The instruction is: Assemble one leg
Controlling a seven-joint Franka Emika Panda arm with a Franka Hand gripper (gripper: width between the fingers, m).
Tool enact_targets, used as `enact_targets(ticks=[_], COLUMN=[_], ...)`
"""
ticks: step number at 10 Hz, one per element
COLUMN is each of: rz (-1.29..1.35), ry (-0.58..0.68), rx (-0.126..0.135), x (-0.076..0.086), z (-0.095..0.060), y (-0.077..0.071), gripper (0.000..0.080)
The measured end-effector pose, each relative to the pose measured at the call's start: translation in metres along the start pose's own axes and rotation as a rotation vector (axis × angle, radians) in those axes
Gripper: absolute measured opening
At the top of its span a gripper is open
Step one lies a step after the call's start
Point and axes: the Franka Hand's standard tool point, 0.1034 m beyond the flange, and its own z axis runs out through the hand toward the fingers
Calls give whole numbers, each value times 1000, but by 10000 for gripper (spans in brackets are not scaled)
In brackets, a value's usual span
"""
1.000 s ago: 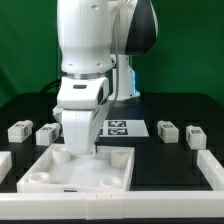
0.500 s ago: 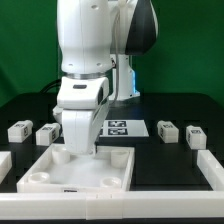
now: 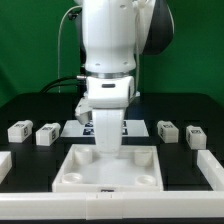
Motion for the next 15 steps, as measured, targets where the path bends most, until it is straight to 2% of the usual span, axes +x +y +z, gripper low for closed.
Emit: enact_targets(ticks=[5, 9, 11, 13, 15], rz=[-19, -76, -100, -101, -72], ry=[0, 2, 6, 7, 8], rx=[-1, 0, -7, -6, -7], x=[-3, 42, 63, 70, 72], z=[0, 2, 2, 2, 1], y=[0, -5, -6, -5, 7], gripper=[63, 63, 63, 63, 63])
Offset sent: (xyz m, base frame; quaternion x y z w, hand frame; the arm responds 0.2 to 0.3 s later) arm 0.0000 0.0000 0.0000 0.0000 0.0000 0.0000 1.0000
